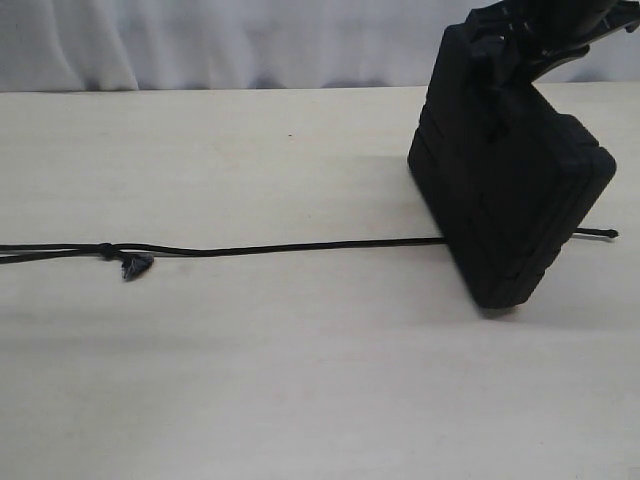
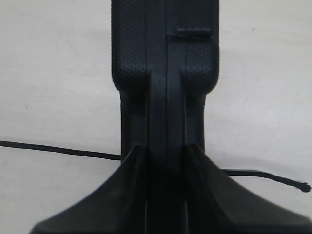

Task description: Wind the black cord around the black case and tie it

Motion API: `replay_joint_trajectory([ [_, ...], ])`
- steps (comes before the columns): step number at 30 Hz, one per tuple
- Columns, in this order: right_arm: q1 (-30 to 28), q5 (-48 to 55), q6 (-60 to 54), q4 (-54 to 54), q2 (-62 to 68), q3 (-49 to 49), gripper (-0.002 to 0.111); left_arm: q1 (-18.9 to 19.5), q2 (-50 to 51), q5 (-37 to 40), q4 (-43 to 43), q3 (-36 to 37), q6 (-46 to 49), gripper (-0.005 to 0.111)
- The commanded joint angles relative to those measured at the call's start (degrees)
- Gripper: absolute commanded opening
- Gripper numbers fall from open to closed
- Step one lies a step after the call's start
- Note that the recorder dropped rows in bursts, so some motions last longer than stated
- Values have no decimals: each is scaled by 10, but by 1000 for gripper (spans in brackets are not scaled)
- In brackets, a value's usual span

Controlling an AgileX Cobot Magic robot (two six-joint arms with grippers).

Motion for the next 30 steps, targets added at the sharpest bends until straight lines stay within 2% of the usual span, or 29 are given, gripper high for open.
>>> replay_joint_trajectory([
  [1,-5,13,-10,-10,1,2,4,-5,155,197,98,-58,-6,0],
  [2,-5,13,-10,-10,1,2,4,-5,199,262,120,-74,-4,0],
  [3,-5,12,-10,-10,1,2,4,-5,239,289,120,-86,18,0],
  [8,-5,9,-10,-10,1,2,4,-5,336,263,72,-92,188,0],
  [10,-5,9,-10,-10,1,2,4,-5,351,269,72,-99,210,0],
  [12,-5,9,-10,-10,1,2,4,-5,364,312,23,-125,221,0],
  [14,-5,7,-10,-10,1,2,4,-5,370,340,-42,-149,226,0],
  [16,-5,7,-10,-10,1,2,4,-9,370,329,-155,-163,303,0],
  [18,-5,7,-10,-10,1,2,4,-20,373,334,-287,-176,448,0],
  [20,-5,7,-10,-10,1,2,4,-30,386,389,-459,-204,637,0],
  [22,-5,7,-10,-10,1,2,4,-31,419,534,-636,-263,833,0],
  [24,-5,10,-10,-10,1,2,4,-31,457,719,-752,-318,977,0],
  [25,-5,13,-10,-10,1,2,4,-32,475,776,-801,-339,1032,0],
  [27,-5,19,-10,-10,1,2,4,-38,494,808,-850,-359,1077,0],
  [28,-5,19,-10,-10,1,2,4,-41,496,802,-849,-360,1078,0],
  [30,-5,19,-10,-10,1,2,4,-51,496,775,-792,-360,1084,0],
])
